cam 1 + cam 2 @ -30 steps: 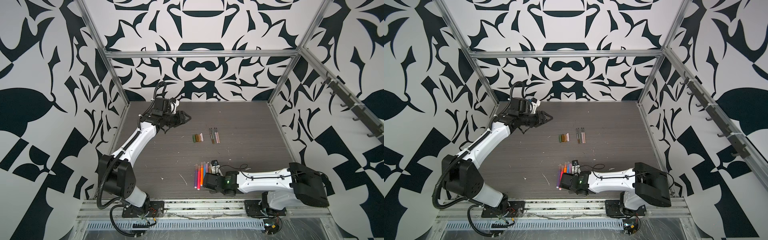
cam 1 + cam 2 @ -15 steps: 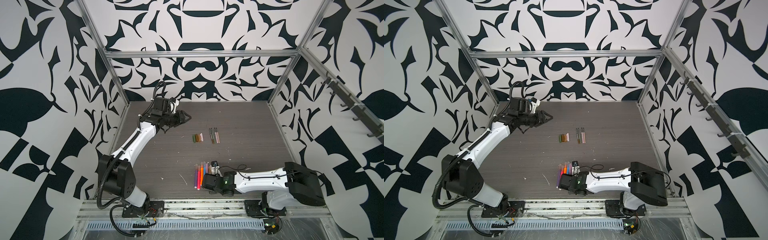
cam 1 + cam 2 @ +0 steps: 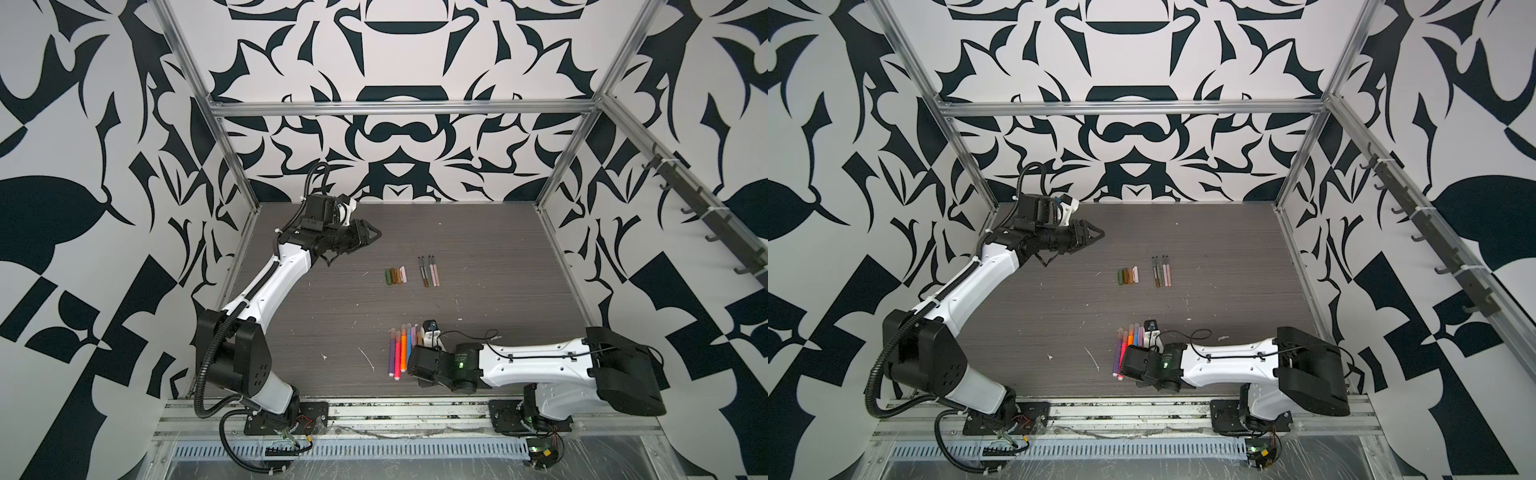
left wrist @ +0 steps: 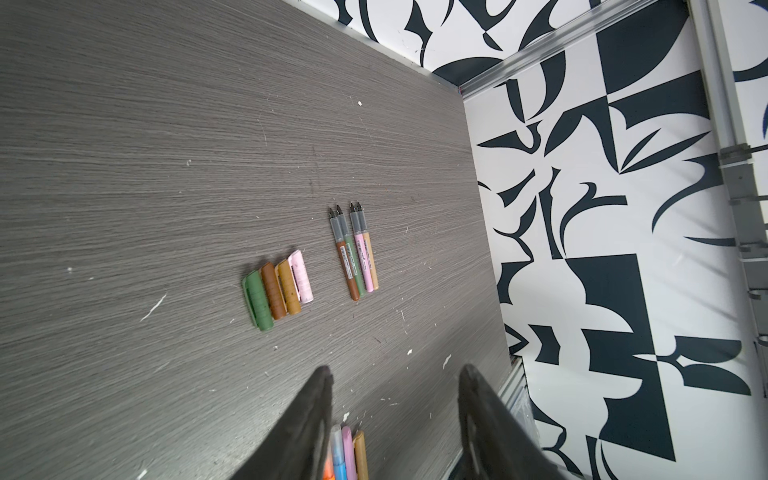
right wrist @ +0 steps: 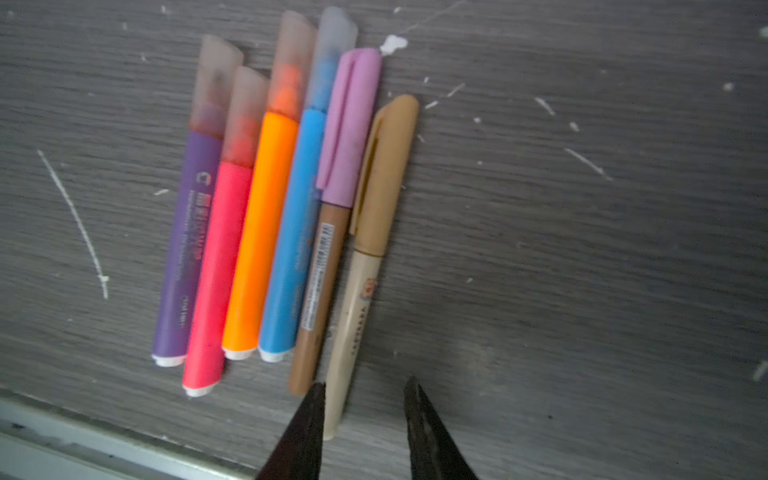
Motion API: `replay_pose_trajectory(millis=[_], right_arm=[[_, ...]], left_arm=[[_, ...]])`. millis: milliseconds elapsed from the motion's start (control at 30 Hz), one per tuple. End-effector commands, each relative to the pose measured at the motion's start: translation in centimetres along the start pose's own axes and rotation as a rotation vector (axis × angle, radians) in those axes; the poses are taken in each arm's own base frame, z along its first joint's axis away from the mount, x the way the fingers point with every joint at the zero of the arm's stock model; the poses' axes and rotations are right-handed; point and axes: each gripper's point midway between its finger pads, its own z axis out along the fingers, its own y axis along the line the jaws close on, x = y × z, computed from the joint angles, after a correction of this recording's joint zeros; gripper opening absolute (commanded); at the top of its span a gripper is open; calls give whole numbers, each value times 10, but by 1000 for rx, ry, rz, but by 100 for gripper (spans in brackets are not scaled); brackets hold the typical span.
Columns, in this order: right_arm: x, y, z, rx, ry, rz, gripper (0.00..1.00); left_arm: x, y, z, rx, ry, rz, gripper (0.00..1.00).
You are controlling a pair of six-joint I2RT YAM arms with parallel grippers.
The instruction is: Open the pen caps
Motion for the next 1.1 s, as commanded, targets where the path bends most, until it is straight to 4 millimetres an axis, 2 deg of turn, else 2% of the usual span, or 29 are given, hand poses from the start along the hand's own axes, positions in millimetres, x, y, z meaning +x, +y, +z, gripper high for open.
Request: replay_pose_trajectory(millis=[0,267,500,567,667,700,800,967,1067], right_arm=[[-1,7,0,-2,3,-22,35],[10,-12,10,98,45,-6,35],[7,-33,1,180,15,18,32],[6,-38,1,176,15,32,26],[5,-46,9,92,73,64,5],[7,-46,12,34,112,77,3],[-10,-59,7,-86,133,140,0],[-66,-81,-44,-135,-11,117,0],[-80,-81,-53,-143,1,122,1]], left_arm=[[5,4,2,7,17,-16,52],[5,2,-1,9,13,-14,52],[4,2,-2,9,9,-13,52],[5,2,-1,8,10,-14,52],[6,5,1,7,13,-21,52],[5,5,1,7,14,-24,52],[7,6,6,20,28,-40,51],[17,0,18,68,74,-58,52],[20,-2,21,77,89,-61,52]])
